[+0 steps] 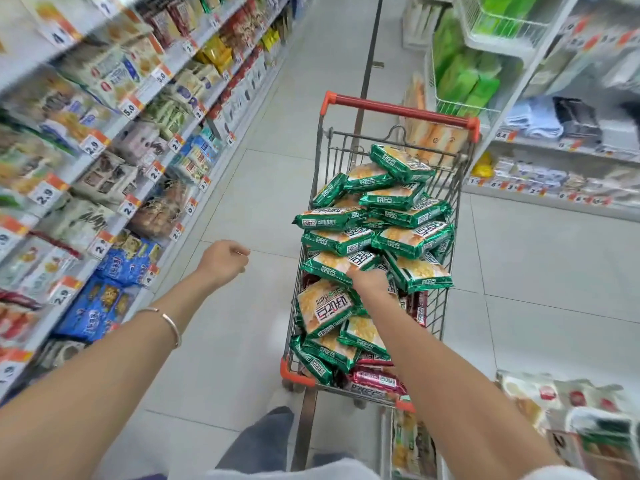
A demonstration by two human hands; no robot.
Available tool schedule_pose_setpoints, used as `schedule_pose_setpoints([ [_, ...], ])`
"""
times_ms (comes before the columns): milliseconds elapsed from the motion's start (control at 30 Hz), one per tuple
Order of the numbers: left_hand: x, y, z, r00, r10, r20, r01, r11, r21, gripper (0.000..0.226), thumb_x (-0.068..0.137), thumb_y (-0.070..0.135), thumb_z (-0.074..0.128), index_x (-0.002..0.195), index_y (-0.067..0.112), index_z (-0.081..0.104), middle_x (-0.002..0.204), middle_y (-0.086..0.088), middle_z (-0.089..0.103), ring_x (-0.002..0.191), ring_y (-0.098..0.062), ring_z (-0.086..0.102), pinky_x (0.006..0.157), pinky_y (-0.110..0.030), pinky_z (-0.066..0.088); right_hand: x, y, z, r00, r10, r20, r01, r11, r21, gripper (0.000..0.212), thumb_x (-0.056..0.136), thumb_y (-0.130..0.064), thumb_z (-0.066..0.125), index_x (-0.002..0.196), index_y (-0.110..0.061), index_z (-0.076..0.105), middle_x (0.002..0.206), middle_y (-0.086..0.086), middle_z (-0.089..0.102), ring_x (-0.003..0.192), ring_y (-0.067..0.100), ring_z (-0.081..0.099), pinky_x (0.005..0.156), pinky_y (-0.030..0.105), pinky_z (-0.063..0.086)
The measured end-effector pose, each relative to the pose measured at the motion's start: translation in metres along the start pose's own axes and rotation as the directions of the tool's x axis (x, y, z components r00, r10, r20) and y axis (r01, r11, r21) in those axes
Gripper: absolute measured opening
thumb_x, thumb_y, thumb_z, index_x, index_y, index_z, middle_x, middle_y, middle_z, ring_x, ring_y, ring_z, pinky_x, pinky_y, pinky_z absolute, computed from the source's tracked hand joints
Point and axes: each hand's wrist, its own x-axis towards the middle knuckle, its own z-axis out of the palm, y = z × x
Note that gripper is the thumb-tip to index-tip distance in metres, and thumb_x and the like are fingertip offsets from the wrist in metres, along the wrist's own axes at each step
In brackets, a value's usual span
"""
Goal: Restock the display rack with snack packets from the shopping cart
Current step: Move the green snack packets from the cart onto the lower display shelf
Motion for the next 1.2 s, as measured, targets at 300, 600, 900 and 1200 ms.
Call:
schedule_pose_setpoints([
  [300,0.025,0.109,0.059,0.899,0.098,0.427,-0.057,0.993,-0.108,0.026,0.096,0.019,0.062,0.120,0.008,0.065,0.118,-0.008,0.067,0.090,-0.016,0.066,0.081,-0.028,0.055,-0.039,-0.028,-0.144,0.937,-0.295,0.187,0.341,0.657,-0.672,0.043,0.095,-0.048,0.059,0.081,-0.009,0.070,0.076,0.003,0.065,0.065,0.022,0.063,0.072,0.037,0.058],
  [600,0.012,0.147,0.106,0.450,0.030,0.893,0.040,0.998,-0.053,0.059,0.078,0.050,0.071,0.117,0.007,0.058,0.113,-0.013,0.065,0.103,-0.025,0.063,0.105,-0.040,0.047,-0.055,-0.042,-0.182,0.887,-0.434,0.159,0.458,0.871,-0.176,0.033,0.099,-0.031,0.058,0.103,-0.001,0.072,0.082,0.020,0.062,0.074,0.019,0.058,0.069,0.026,0.051],
  [900,0.050,0.122,0.075,0.661,0.087,0.745,0.272,0.898,-0.346,0.032,0.083,0.037,0.069,0.100,0.009,0.068,0.093,-0.009,0.074,0.073,-0.021,0.071,0.075,-0.032,0.059,0.011,-0.050,-0.115,0.979,0.150,-0.141,-0.137,0.985,0.102,0.074,0.088,-0.043,0.071,0.140,0.002,0.044,0.131,0.015,0.056,0.122,0.034,0.054,0.102,0.042,0.044],
  [1200,0.049,0.123,0.064,0.768,0.058,0.638,0.246,0.892,-0.378,0.021,0.099,0.030,0.055,0.104,0.011,0.064,0.086,-0.005,0.076,0.070,-0.019,0.071,0.076,-0.033,0.055,-0.005,-0.026,-0.104,0.851,0.054,-0.522,0.130,0.942,0.309,0.043,0.091,-0.035,0.064,0.126,-0.011,0.054,0.113,0.004,0.063,0.087,0.018,0.060,0.079,0.037,0.053],
])
